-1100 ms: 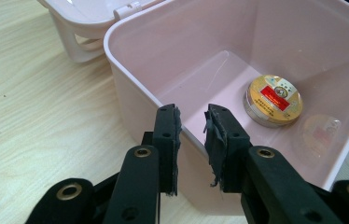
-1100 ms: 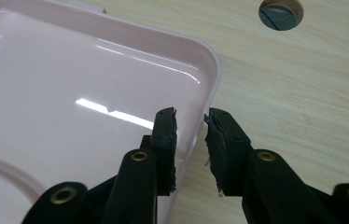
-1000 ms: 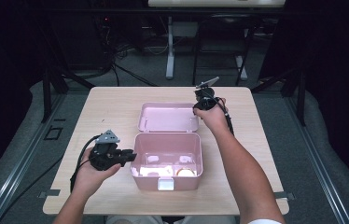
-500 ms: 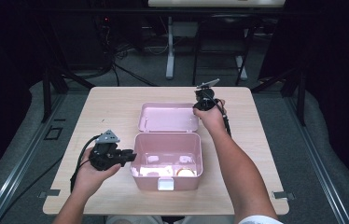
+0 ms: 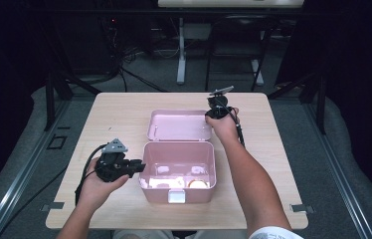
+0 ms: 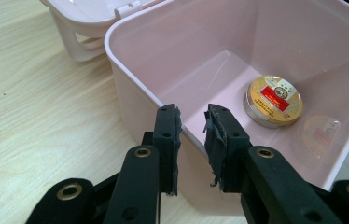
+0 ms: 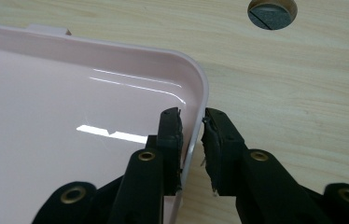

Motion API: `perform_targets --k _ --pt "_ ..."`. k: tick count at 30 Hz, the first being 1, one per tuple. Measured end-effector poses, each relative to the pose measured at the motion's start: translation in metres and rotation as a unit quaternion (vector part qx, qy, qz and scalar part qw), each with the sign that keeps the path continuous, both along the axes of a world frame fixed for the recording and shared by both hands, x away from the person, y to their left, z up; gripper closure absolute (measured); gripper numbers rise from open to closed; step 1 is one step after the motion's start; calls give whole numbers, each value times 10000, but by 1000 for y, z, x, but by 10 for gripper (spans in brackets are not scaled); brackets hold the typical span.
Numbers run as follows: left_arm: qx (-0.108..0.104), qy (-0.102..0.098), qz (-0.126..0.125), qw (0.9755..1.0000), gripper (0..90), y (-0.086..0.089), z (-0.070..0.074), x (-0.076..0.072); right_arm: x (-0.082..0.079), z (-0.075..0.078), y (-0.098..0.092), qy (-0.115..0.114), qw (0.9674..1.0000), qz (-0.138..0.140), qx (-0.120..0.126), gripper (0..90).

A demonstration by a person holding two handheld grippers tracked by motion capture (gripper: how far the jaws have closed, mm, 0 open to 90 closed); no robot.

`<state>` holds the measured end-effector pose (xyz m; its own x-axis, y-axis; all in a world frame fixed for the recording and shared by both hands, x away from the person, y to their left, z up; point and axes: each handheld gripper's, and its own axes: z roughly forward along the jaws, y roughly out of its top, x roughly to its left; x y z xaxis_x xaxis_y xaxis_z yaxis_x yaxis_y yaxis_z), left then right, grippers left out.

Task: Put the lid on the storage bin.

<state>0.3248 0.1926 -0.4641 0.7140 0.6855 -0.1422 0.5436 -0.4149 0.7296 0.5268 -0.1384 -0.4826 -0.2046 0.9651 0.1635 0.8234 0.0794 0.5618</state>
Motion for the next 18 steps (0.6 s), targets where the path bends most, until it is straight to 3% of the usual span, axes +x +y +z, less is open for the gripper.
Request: perform_targets --k 18 --pt "-28 1 24 10000 739 -1 0 0 -1 5 1 -83 9998 -165 29 824"
